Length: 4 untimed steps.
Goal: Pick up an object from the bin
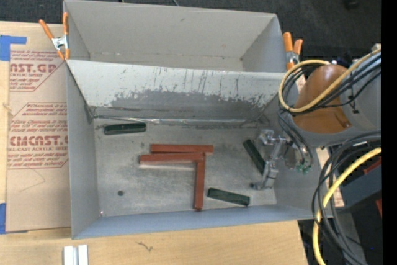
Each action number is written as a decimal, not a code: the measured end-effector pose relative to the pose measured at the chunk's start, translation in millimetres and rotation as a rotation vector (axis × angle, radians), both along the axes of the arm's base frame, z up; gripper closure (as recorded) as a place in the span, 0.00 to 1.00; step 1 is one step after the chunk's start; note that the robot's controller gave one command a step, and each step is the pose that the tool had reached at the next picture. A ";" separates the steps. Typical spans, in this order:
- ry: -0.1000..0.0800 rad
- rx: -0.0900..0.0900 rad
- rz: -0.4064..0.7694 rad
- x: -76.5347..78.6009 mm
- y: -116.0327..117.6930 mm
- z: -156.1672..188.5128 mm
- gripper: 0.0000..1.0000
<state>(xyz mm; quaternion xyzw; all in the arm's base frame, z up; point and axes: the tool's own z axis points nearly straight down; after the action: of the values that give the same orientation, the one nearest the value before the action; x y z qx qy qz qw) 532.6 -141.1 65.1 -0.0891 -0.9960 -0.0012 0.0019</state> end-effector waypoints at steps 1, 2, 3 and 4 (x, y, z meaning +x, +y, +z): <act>-0.008 -0.003 -0.102 9.7 -9.5 35.7 0.00; -0.005 -0.003 -0.224 8.6 -7.7 34.5 0.00; -0.001 -0.002 -0.506 6.1 7.2 3.8 0.00; -0.003 -0.003 -0.505 6.2 7.9 3.5 0.00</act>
Offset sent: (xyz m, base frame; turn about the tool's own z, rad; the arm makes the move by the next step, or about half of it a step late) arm 0.0085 -0.0098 0.0349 0.1023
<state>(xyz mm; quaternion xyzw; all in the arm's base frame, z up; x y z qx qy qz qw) 538.8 -133.2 68.6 -0.3350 -0.9422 -0.0001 0.0000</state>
